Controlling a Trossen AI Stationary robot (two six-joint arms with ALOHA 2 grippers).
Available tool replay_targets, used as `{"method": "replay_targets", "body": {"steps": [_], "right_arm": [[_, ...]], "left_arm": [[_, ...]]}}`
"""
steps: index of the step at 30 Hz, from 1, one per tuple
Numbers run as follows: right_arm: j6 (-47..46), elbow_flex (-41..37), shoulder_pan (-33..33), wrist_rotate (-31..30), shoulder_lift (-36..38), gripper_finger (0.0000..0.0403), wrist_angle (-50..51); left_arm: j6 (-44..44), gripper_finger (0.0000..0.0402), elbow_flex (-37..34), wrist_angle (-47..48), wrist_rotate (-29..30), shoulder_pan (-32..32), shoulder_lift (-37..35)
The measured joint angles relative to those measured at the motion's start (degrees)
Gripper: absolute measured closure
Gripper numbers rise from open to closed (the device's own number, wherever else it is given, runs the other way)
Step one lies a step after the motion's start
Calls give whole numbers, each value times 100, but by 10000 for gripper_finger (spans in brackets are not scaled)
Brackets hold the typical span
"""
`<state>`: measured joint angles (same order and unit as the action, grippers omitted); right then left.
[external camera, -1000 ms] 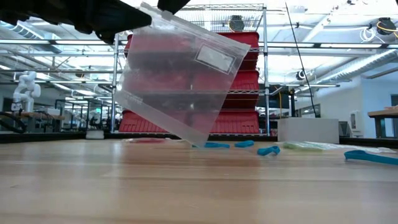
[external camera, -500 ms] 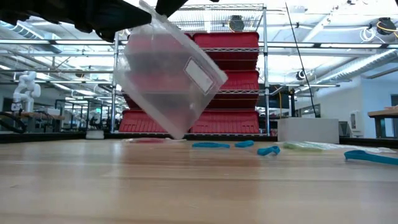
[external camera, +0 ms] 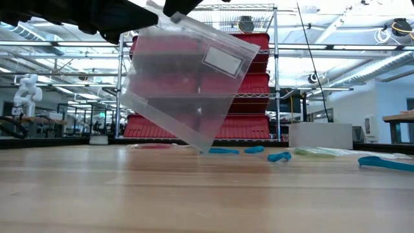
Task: Sort rubber bands
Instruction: Open the bottom zip bag
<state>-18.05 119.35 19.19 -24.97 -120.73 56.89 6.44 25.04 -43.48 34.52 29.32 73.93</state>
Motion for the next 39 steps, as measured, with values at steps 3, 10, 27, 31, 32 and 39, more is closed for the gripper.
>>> {"method": "replay_targets", "body": {"steps": [3, 10, 27, 31, 32, 39], "right_arm": [[-69, 0, -1, -222, 0, 319, 48], [-106, 0, 60, -234, 9, 385, 61], [-1073, 7, 376, -247, 24, 388, 1509], [-1425, 7, 496, -228, 24, 388, 1888], [-1493, 7, 524, -221, 24, 388, 1970], [-2033, 7, 722, -284, 24, 387, 2308]], "left_arm": [[2, 401, 0, 4, 0, 0, -16], [45, 402, 0, 4, -37, 2, -115], [404, 402, -2, 143, -4, 7, -665], [402, 402, -2, 275, 7, 7, -795], [402, 402, -2, 303, 7, 7, -825], [446, 402, -2, 402, -10, 25, -935]]}}
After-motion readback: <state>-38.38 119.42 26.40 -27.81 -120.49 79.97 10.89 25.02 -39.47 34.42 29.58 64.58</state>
